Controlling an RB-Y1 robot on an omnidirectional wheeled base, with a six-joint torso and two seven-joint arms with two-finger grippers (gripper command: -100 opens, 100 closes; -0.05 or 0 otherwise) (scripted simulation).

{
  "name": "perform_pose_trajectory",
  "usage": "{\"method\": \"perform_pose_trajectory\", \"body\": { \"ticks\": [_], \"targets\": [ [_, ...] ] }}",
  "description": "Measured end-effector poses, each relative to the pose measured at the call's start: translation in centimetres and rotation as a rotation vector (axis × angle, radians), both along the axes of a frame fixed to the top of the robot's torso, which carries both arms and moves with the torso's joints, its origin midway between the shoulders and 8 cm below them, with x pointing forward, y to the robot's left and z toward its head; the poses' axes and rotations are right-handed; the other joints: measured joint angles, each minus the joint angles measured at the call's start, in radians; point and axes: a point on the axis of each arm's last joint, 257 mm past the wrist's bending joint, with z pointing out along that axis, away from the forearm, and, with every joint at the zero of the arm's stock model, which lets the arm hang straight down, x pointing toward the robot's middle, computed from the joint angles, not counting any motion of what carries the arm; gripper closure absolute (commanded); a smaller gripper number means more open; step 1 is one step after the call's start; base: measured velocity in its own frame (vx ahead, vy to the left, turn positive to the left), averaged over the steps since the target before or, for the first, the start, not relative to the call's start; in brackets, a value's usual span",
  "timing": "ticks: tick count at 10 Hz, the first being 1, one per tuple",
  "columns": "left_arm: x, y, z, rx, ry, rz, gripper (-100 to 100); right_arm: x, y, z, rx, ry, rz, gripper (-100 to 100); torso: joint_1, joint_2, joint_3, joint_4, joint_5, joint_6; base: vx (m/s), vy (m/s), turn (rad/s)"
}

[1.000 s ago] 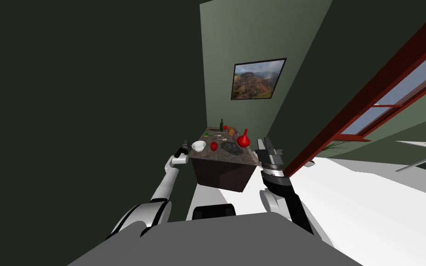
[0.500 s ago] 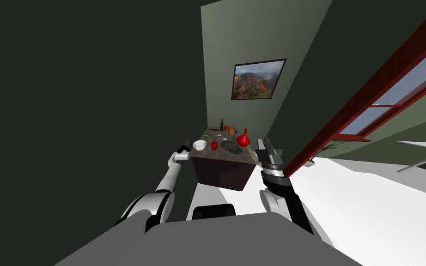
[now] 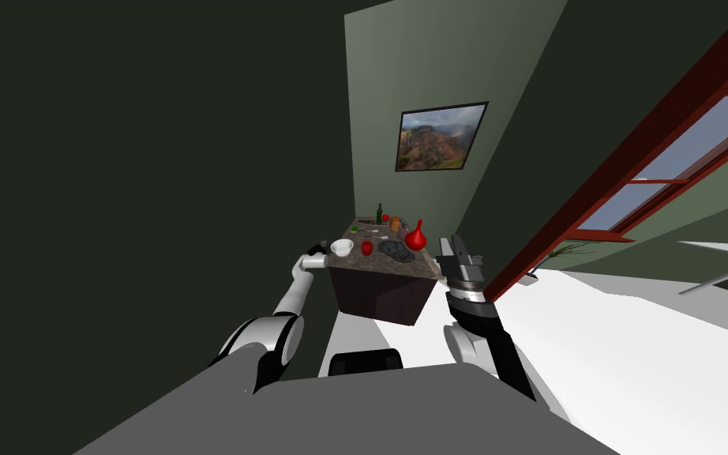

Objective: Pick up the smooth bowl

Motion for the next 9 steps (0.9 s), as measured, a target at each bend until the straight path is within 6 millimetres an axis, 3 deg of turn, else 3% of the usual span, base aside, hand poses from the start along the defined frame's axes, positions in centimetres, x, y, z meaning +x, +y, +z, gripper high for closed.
{"method": "perform_pose_trajectory", "body": {
  "ticks": [9],
  "targets": [
    [0.5,-3.6,-2.7,-0.074,0.276,0.002,-100,0.0,0.0,0.0,0.0,0.0,0.0,0,0.0,-0.002,-0.001,0.0,0.0,0.0,-0.004,0.004,-0.005]
  ]
}}
